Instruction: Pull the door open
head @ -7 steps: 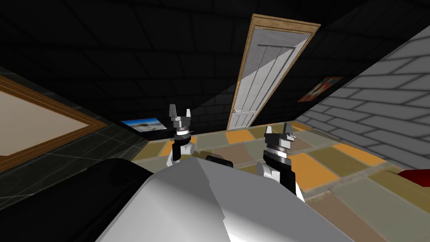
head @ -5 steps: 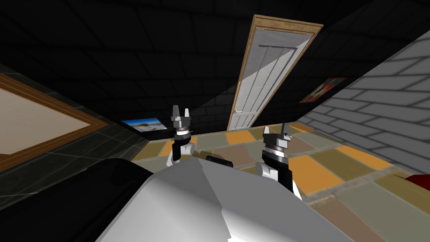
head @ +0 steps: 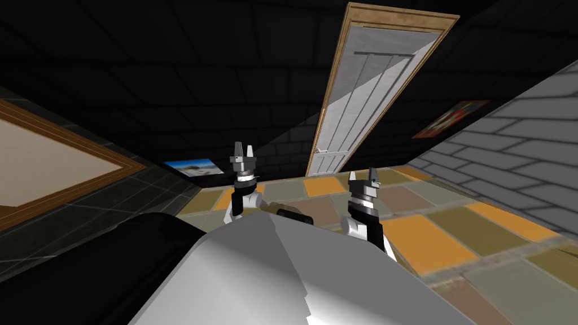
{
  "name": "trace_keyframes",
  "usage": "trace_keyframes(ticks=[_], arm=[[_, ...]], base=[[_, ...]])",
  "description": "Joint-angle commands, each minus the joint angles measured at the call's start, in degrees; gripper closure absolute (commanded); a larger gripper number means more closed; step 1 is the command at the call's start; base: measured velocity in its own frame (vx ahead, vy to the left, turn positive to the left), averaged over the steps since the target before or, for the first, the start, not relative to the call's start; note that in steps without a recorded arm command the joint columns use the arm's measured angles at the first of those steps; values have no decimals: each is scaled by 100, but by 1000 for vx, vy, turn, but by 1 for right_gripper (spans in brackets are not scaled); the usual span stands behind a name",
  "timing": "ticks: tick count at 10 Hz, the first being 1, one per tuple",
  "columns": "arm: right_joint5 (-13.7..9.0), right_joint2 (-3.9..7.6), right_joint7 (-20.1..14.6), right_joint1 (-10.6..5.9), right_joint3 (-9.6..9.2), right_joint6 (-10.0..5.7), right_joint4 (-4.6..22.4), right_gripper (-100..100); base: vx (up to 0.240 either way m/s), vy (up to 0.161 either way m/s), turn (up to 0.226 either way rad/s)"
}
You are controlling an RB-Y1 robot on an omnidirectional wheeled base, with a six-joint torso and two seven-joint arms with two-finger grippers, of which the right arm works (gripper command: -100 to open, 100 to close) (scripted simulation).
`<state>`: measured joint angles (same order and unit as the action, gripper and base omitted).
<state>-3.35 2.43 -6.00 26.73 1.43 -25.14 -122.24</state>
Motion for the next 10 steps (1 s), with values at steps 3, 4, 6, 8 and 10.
trace_keyframes(ticks=[3,4,6,8,10], arm=[[-45,110,-17,-181,-48,-140,511,-100],[-55,135,-22,-223,-59,-173,633,-100],[-78,187,-31,-318,-83,-248,902,-100],[-102,240,-41,-417,-108,-326,1184,-100],[-127,294,-52,-519,-134,-407,1475,-100]], base=[[102,-36,67],[86,-30,49],[93,-42,60],[90,-52,70],[96,-52,58]])
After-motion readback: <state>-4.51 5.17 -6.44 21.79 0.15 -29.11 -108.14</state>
